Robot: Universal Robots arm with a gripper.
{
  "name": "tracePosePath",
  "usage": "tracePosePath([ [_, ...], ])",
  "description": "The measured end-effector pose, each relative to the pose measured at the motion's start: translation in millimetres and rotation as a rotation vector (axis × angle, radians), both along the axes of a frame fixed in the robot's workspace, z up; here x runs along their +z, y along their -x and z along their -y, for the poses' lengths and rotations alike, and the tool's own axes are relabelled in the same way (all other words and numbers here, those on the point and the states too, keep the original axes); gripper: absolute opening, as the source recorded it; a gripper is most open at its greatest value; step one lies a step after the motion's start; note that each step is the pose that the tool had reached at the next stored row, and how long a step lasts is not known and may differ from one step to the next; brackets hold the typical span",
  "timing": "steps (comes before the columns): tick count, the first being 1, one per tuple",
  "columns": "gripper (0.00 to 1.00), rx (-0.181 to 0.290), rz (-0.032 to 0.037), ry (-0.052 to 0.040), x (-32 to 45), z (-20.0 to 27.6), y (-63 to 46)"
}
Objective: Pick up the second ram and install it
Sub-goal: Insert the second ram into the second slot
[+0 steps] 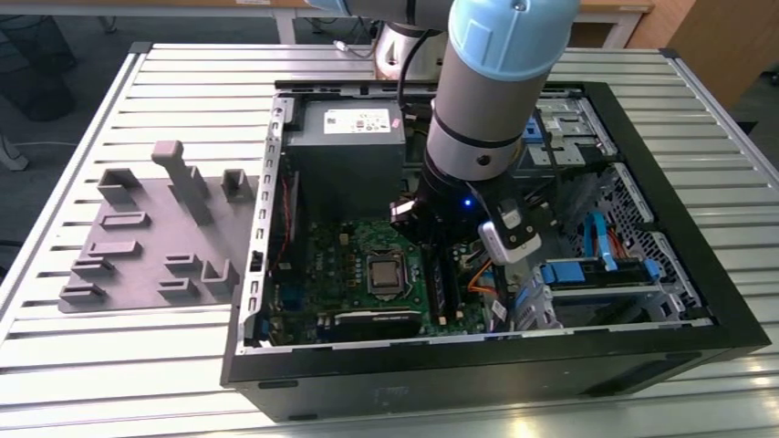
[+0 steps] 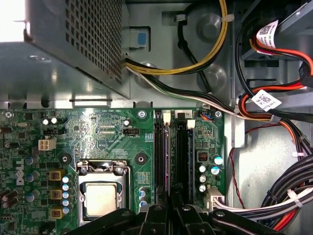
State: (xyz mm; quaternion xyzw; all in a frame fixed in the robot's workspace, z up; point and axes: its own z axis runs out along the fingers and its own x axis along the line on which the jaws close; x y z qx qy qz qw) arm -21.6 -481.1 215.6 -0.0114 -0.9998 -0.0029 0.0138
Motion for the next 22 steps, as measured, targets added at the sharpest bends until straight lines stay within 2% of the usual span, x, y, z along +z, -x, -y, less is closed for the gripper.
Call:
tracePosePath([
  [11, 0.14, 0.0, 0.0001, -0.0007, 0.2, 0.0, 0.0],
  [22, 0.14, 0.0, 0.0001, -0.0005, 5.7, -0.3, 0.0],
])
